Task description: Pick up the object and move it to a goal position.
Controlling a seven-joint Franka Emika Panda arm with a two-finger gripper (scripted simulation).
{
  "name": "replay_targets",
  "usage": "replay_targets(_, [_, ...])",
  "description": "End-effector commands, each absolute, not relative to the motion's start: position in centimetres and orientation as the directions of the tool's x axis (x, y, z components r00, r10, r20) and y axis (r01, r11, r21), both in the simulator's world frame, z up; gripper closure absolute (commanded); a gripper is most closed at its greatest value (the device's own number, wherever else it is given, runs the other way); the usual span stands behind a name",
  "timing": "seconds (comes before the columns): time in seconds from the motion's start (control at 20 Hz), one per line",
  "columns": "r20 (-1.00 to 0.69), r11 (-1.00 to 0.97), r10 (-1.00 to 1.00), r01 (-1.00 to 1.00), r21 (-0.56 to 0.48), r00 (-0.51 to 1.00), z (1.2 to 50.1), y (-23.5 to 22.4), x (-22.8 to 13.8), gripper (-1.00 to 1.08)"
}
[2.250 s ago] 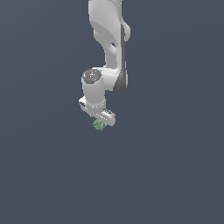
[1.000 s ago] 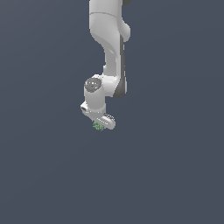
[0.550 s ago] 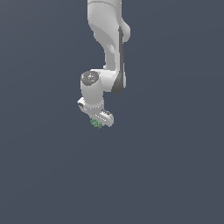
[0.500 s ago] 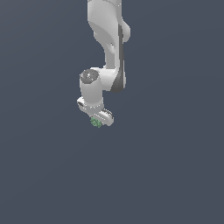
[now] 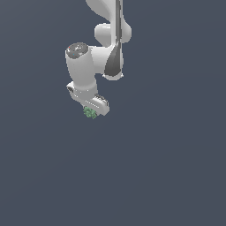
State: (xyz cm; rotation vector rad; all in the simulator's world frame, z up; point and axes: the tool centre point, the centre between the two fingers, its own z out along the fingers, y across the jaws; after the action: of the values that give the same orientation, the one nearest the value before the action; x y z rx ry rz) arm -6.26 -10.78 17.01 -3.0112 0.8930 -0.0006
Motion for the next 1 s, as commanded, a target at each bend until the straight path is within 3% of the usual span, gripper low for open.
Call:
replay_targets(0.0, [0.000, -0.838, -0.545, -0.545, -0.001, 0.838, 19.9, -11.5, -6.4, 1.08])
replay_targets(0.95, [0.000, -0.838, -0.545, -0.545, 0.000, 0.838, 39.5, -16.8, -6.7, 1.08])
